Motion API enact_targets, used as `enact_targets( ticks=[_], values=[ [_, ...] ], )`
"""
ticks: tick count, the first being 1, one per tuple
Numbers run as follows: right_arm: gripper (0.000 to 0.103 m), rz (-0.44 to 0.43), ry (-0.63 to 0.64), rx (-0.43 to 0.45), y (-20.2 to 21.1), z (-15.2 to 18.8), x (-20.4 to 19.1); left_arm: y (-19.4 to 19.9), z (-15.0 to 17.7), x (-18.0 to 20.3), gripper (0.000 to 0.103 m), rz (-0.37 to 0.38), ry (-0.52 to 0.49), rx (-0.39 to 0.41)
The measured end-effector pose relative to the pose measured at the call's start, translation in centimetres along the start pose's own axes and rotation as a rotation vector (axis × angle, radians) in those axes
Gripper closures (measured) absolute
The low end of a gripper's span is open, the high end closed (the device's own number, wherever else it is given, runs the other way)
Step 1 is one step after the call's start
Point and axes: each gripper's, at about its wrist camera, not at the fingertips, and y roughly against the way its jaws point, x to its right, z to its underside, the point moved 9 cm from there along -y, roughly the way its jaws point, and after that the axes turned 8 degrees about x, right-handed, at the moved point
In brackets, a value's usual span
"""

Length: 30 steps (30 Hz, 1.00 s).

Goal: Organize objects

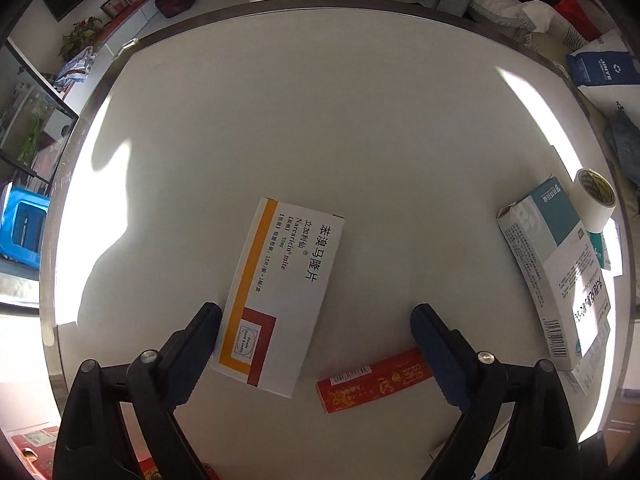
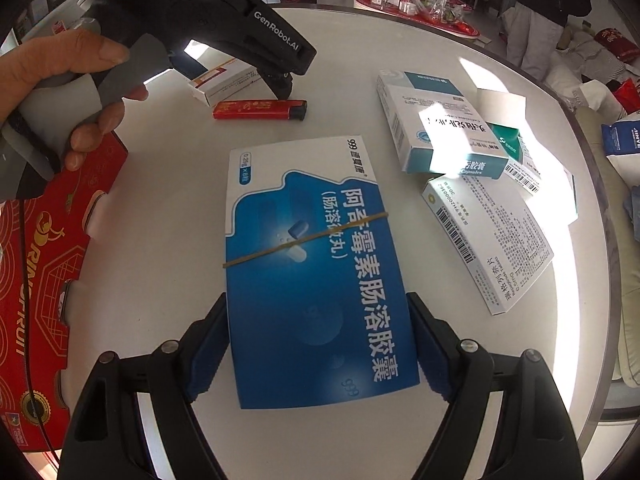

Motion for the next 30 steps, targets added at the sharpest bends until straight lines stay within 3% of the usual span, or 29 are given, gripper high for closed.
enact_targets(
  ticks=[1,2,3,5,9,13,20,26,30],
  values=[
    [0.023,-0.003,0.0,0.0,0.0,0.1,0.1,0.2,0.0,0.1,0.009,0.001,-0.006,0.012],
    [0.024,-0.01,-0.004,0.003,0.1,0.1,0.1,0.5,-0.1,0.4,0.018,0.006,-0.021,0.027],
    [0.025,-0.02,-0.009,0.006,0.1,0.1,0.1,0.9,-0.2,0.7,0.038,0.012,-0.038,0.042],
    [0.025,-0.042,-0.027,0.01,0.2,0.1,0.2,1.4,-0.1,1.2,0.06,0.018,-0.058,0.04],
    [0.026,-0.133,-0.132,0.021,1.1,0.5,0.5,2.1,0.8,1.6,0.06,0.032,-0.051,0.062],
    [0.027,-0.3,-0.309,0.046,2.5,0.7,1.8,4.1,0.9,2.3,0.06,0.071,0.012,0.118],
    [0.027,-0.547,-0.606,0.106,6.4,2.6,4.1,13.1,1.4,4.4,0.06,0.217,0.035,0.28],
    [0.027,-0.785,-0.894,0.125,8.7,5.6,5.3,19.4,6.6,6.0,0.06,0.404,0.112,0.332],
    [0.027,-0.94,-1.054,0.153,10.1,7.9,5.4,23.7,10.5,6.2,0.06,0.452,0.155,0.42]
  ],
)
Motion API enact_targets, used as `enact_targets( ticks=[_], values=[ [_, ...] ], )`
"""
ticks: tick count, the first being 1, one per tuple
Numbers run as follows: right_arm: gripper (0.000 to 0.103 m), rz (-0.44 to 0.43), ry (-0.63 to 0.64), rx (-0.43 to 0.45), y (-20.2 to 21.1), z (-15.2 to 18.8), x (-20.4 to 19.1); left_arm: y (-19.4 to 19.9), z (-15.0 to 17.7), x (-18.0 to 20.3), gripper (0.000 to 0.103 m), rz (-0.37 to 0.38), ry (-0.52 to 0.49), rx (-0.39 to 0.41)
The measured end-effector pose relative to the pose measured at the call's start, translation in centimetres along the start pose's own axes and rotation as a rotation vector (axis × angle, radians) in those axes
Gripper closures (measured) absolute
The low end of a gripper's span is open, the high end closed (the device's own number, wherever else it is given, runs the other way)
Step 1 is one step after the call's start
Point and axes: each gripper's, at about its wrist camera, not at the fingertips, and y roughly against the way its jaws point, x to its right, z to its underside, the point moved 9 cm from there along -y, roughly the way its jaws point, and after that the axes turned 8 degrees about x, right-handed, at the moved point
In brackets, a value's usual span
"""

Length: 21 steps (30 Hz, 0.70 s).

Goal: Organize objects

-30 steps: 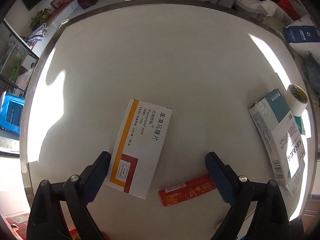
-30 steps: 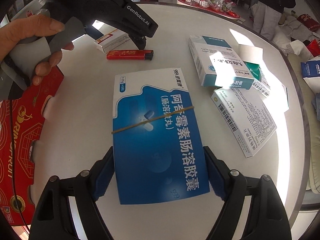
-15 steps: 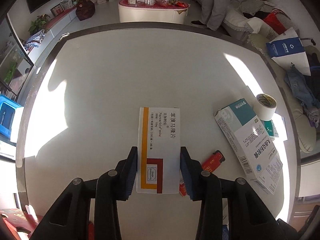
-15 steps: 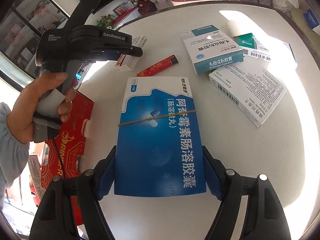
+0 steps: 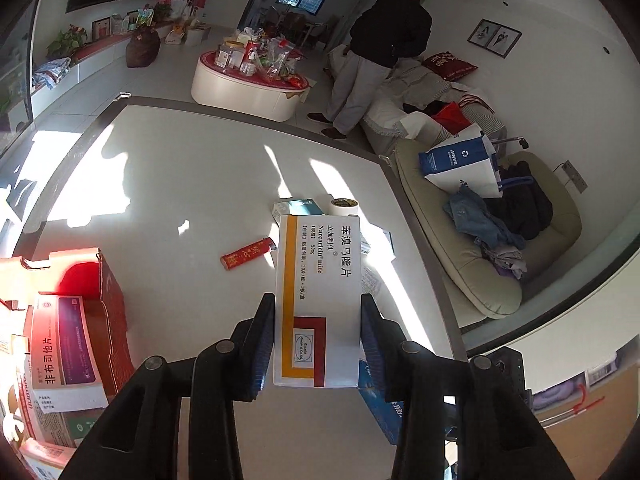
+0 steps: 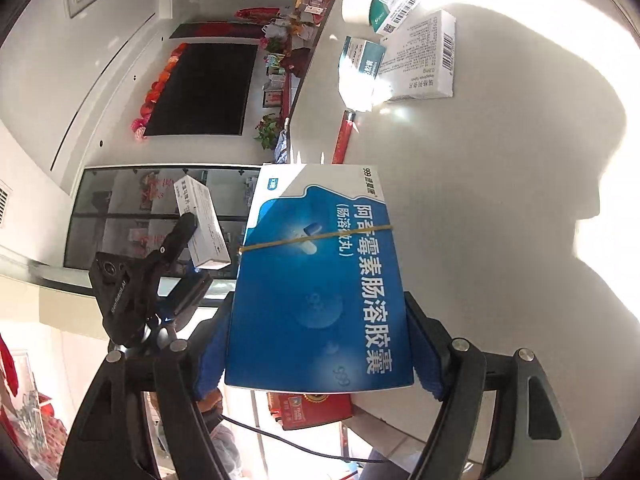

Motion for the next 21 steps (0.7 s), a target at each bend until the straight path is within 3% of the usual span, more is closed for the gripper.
enact_targets(
  ticks=[7,14,21],
  values=[
    [0.027,-0.055,-0.069,0.009,1.4,3.5,1.2,6.3,4.8,0.4,0.06,-0.013,0.007,0.086],
    [0.027,-0.056,-0.079,-0.004,2.7,7.6,1.7,10.2,7.7,-3.9,0.06,-0.227,-0.067,0.152],
    [0.027,-0.04,-0.058,-0.007,3.0,9.0,1.4,12.6,8.2,-7.0,0.06,-0.366,-0.118,0.212]
  ],
)
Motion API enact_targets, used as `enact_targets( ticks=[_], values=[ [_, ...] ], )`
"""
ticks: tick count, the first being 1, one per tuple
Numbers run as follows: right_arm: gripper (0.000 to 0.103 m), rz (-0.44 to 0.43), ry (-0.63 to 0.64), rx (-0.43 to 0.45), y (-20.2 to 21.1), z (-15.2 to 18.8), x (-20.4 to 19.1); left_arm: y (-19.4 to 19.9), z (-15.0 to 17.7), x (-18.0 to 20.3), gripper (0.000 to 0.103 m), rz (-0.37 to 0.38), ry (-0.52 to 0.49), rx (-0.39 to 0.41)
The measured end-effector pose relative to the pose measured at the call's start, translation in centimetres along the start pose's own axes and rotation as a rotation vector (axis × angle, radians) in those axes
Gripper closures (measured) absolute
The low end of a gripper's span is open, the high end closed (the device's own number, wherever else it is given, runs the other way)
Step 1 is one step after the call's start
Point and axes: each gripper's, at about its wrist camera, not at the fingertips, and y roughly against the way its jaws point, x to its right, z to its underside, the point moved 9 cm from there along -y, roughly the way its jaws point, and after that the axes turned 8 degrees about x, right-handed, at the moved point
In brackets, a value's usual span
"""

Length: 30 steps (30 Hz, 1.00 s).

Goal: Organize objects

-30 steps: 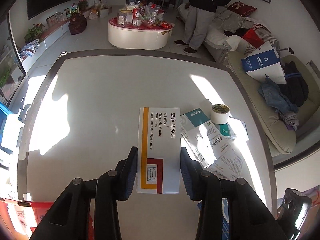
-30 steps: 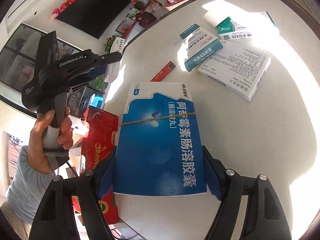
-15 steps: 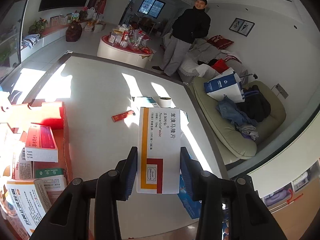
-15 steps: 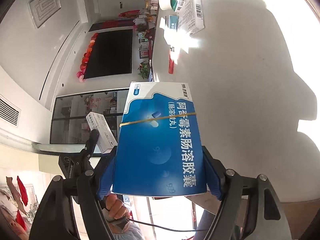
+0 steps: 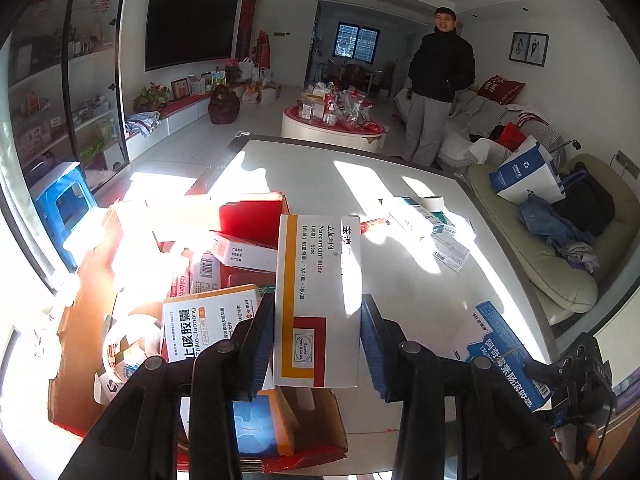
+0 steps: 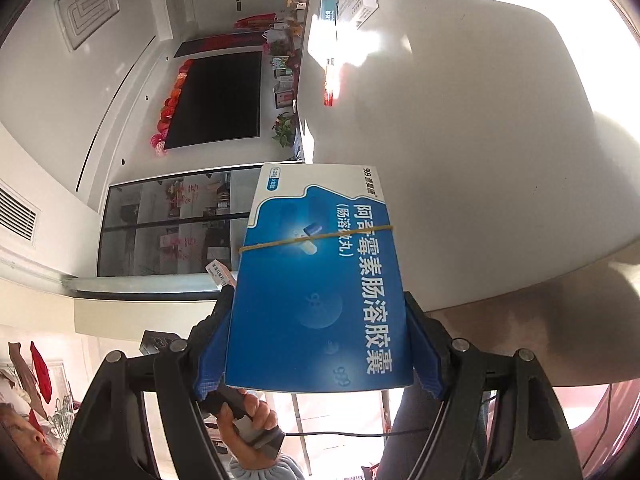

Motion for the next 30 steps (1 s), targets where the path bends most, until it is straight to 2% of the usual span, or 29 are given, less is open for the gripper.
enact_targets(
  ticks=[10,22,30],
  values=[
    [0.027,0.02,0.025,-0.018,-0.3,1.1,-0.2,0.9,1.0,-1.6,0.06,-0.077,-0.077,0.04],
    [0.027,0.019,0.036,-0.042,-1.2,1.8,-0.6,0.7,1.4,-2.0,0.06,-0.1,-0.086,0.035],
    [0.027,0.019,0.034,-0.048,-1.4,1.9,-0.3,0.7,1.4,-2.1,0.06,-0.09,-0.075,0.034]
  ],
)
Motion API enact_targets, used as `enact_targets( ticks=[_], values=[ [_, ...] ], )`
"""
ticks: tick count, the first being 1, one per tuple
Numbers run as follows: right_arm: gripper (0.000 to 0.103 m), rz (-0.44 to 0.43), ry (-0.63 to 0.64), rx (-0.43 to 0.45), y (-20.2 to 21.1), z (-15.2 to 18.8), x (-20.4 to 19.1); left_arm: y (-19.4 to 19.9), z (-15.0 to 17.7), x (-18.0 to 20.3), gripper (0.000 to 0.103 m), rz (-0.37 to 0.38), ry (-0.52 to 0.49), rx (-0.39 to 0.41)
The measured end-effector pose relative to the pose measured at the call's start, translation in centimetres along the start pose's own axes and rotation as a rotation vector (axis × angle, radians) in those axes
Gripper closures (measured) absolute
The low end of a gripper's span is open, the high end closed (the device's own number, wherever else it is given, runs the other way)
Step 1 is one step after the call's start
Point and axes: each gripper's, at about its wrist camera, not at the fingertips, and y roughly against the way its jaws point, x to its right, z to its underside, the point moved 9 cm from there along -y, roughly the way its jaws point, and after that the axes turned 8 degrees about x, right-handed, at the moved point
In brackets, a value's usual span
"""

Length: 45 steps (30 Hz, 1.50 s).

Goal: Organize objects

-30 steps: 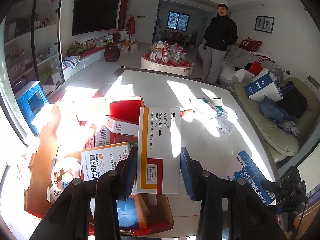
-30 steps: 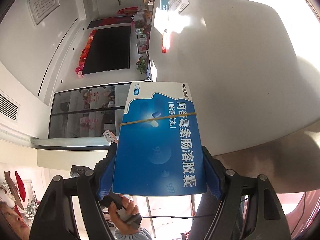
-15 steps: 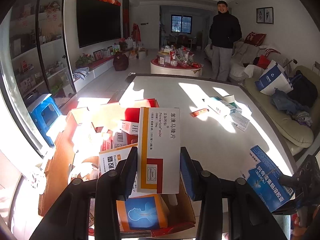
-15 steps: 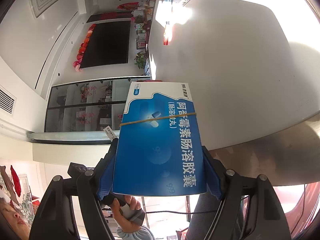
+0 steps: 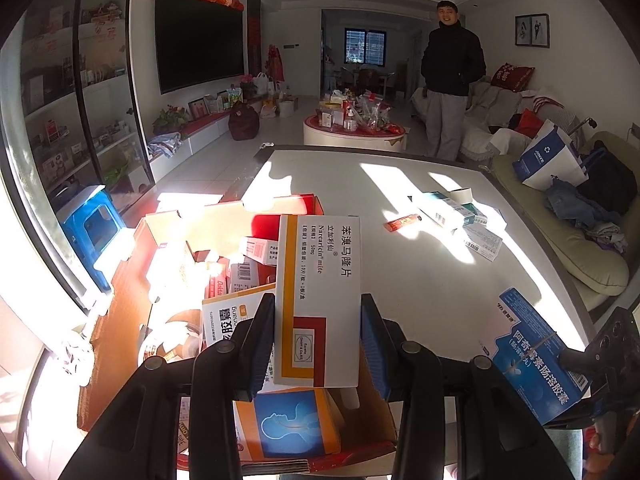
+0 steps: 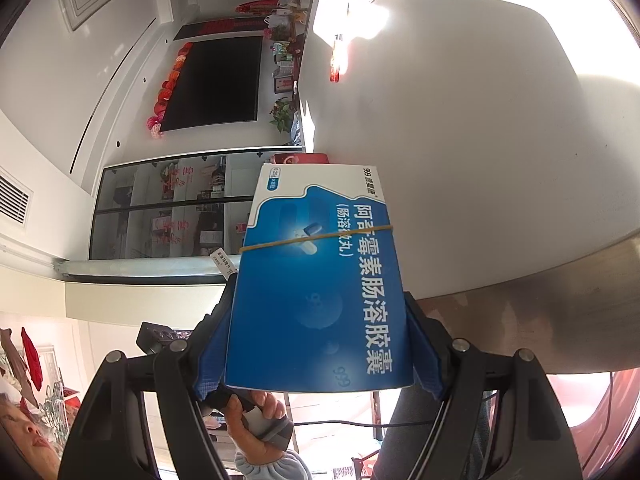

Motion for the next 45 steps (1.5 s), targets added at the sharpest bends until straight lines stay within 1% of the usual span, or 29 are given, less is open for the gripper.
enact_targets(
  ticks=[2,3,5,9,15,18,21,25,29,33,41,43,45],
  values=[
    [0.027,-0.007,-0.007,-0.003,-0.1,0.1,0.0,0.1,-0.1,-0.3,0.06,0.032,0.038,0.001],
    [0.027,-0.012,-0.013,-0.005,-0.1,0.2,0.1,0.1,-0.1,-0.6,0.06,0.055,0.075,-0.005],
    [0.027,-0.017,-0.018,-0.008,-0.2,0.3,0.2,0.1,-0.1,-1.7,0.06,0.067,0.136,-0.008],
    [0.027,-0.017,-0.017,-0.017,-0.5,0.5,0.5,0.6,0.1,-4.5,0.06,0.028,0.193,0.006],
    [0.027,-0.028,-0.02,-0.051,-1.7,1.3,0.5,1.4,1.4,-8.6,0.06,-0.035,0.287,0.012],
    [0.027,-0.037,-0.012,-0.072,-2.4,1.7,0.1,1.3,1.9,-9.8,0.06,-0.041,0.334,0.0],
    [0.027,-0.05,-0.004,-0.087,-2.9,1.9,-0.5,0.8,2.5,-10.4,0.06,-0.026,0.381,-0.02],
    [0.027,-0.065,0.001,-0.101,-3.6,2.0,-1.4,0.8,2.4,-10.4,0.06,-0.027,0.384,-0.015],
    [0.027,-0.07,0.025,-0.126,-4.7,2.1,-2.5,1.2,1.8,-10.5,0.06,-0.046,0.369,0.012],
    [0.027,-0.077,0.085,-0.161,-6.8,2.5,-4.9,2.0,1.3,-12.0,0.06,-0.101,0.348,0.053],
    [0.027,-0.13,0.209,-0.28,-12.3,5.0,-10.4,2.9,0.9,-15.1,0.06,-0.159,0.362,0.095],
    [0.027,-0.127,0.229,-0.299,-13.3,5.5,-11.2,2.7,0.4,-16.6,0.059,-0.187,0.367,0.118],
    [0.027,-0.117,0.248,-0.313,-14.3,5.8,-11.7,2.1,0.0,-18.3,0.06,-0.206,0.385,0.123]
  ],
)
